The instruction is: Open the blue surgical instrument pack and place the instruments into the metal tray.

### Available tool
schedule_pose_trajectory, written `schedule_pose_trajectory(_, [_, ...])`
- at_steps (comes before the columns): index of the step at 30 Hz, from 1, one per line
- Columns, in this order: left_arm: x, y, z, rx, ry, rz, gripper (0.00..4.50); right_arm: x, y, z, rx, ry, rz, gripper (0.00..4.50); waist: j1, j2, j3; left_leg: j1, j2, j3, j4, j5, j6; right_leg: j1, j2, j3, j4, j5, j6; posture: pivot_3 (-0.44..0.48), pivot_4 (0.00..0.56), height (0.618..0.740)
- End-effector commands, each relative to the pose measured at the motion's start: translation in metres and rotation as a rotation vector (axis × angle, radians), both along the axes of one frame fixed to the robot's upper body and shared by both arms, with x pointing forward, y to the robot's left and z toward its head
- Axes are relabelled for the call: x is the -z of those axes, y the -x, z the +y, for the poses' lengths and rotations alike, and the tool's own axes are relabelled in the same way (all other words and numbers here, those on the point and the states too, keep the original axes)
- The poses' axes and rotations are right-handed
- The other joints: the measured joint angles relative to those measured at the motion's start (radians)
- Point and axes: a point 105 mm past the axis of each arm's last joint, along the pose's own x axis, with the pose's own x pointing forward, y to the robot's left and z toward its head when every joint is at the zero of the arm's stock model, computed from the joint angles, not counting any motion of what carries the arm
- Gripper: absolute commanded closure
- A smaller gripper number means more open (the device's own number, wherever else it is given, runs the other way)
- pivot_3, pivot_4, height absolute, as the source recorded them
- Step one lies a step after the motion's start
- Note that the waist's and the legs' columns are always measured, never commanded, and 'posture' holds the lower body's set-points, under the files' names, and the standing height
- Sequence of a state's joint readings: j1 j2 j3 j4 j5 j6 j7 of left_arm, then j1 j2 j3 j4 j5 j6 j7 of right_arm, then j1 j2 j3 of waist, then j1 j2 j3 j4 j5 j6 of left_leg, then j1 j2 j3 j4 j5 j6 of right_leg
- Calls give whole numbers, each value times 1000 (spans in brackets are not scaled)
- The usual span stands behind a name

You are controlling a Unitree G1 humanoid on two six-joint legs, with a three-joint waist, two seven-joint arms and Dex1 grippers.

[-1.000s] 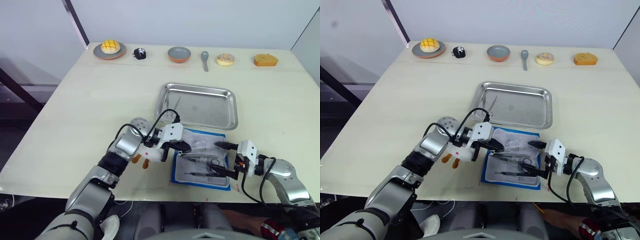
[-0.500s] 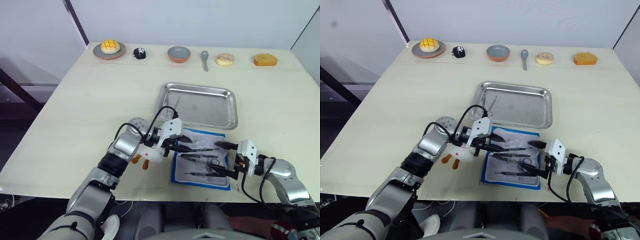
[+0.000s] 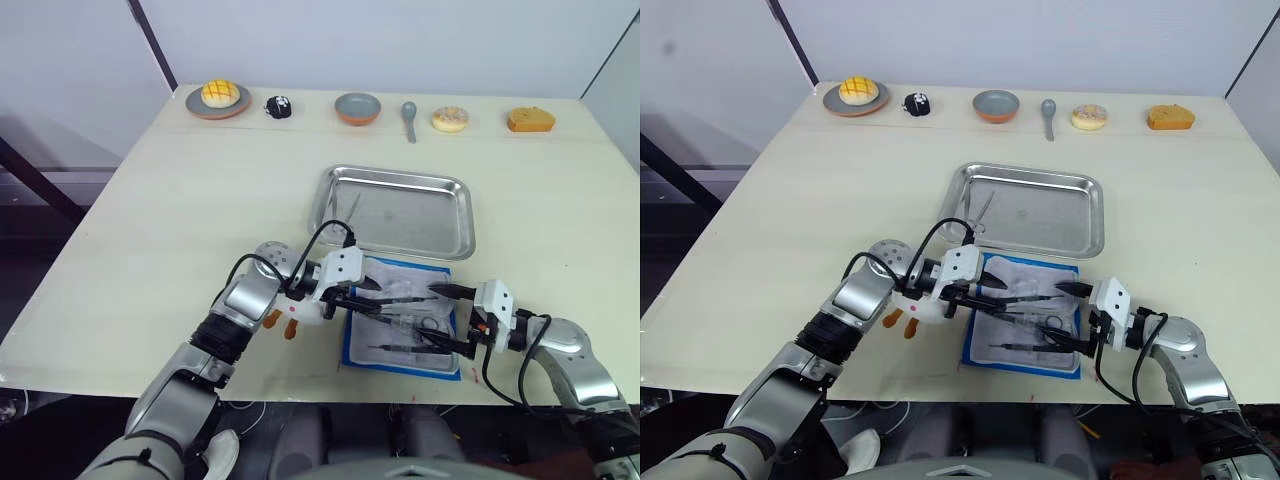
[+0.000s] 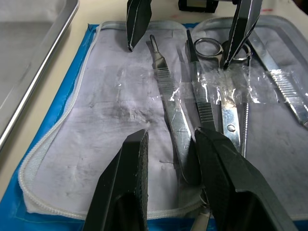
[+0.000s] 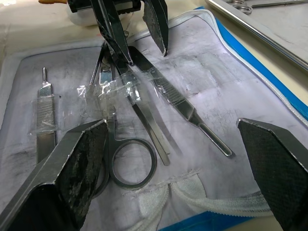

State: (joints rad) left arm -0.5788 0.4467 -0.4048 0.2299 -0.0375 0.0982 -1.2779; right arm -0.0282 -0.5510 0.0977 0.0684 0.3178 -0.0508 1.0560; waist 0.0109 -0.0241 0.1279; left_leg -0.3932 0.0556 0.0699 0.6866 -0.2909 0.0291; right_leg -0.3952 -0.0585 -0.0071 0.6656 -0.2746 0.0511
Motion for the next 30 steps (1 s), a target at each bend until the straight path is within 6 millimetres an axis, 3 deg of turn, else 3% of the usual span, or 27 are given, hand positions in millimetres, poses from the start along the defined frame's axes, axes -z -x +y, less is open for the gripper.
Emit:
schedule_pose_trajectory(1, [4, -2, 1, -3, -20, -13, 2881, 24, 7, -6, 27, 47, 93, 0, 0, 0, 0, 0, 0, 0, 0, 0, 0, 0, 0, 0, 0, 0, 0, 0, 150, 732])
schedule_pose_trajectory(20, [15, 3, 3, 26, -26, 17, 2881, 24, 5, -5, 28, 44, 89, 0, -1, 0, -1, 1, 0, 0, 0, 0, 0, 0, 0, 1, 0, 0, 0, 0, 150, 732])
schedule_pose_trajectory(23, [16, 3, 2, 23, -11, 30, 3439, 24, 5, -5, 28, 44, 90, 0, -1, 1, -1, 1, 0, 0, 0, 0, 0, 0, 0, 1, 0, 0, 0, 0, 150, 732])
schedule_pose_trajectory(25, [16, 3, 2, 25, -5, 38, 4382, 24, 5, -5, 28, 45, 90, 0, -1, 1, -1, 1, 0, 0, 0, 0, 0, 0, 0, 1, 0, 0, 0, 0, 150, 732])
schedule_pose_trajectory(30, [17, 3, 1, 22, 6, 42, 4484, 24, 4, -5, 29, 44, 87, 0, -1, 1, -2, 1, 0, 1, 0, 0, 0, 0, 0, 1, 0, 0, 0, 0, 150, 732])
